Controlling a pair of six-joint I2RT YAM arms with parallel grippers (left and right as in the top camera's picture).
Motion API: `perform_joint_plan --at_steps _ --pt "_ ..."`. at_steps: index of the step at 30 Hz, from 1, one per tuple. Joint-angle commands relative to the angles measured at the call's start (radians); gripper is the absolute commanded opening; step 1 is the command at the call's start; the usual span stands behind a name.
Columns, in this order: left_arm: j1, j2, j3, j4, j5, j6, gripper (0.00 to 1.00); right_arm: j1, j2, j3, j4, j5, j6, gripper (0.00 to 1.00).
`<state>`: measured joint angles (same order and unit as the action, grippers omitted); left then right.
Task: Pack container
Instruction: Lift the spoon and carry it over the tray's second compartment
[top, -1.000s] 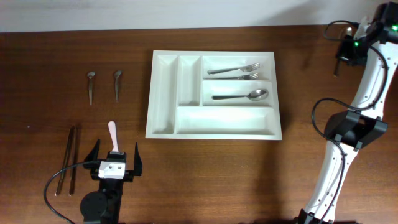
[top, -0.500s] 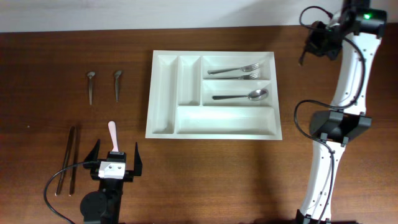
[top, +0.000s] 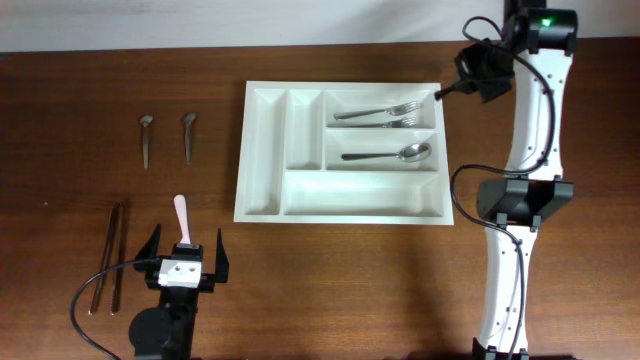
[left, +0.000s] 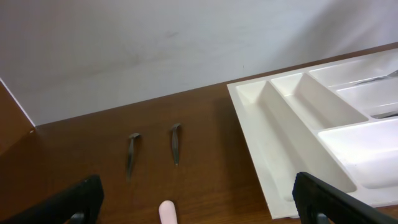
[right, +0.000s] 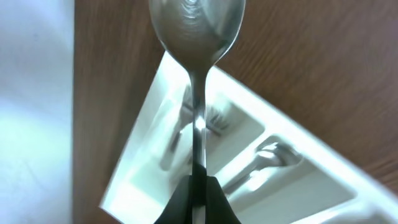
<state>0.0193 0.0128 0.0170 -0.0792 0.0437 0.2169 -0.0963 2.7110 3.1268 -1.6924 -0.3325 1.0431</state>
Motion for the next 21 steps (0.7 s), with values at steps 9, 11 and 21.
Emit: perform_joint_plan --at_steps 9,11,21 --pt "0.003 -0.008 -0.008 0.0 -0.007 -0.002 0.99 0.159 -0.04 0.015 -0.006 0.126 0.422 0.04" --pt "0.003 -0.008 -0.008 0.0 -0.007 -0.002 0.99 0.185 -0.04 0.015 -0.006 0.161 0.443 0.04" --pt "0.003 -0.008 -0.008 0.0 -0.007 -0.002 0.99 0.284 -0.039 -0.005 -0.006 0.302 0.575 0.04"
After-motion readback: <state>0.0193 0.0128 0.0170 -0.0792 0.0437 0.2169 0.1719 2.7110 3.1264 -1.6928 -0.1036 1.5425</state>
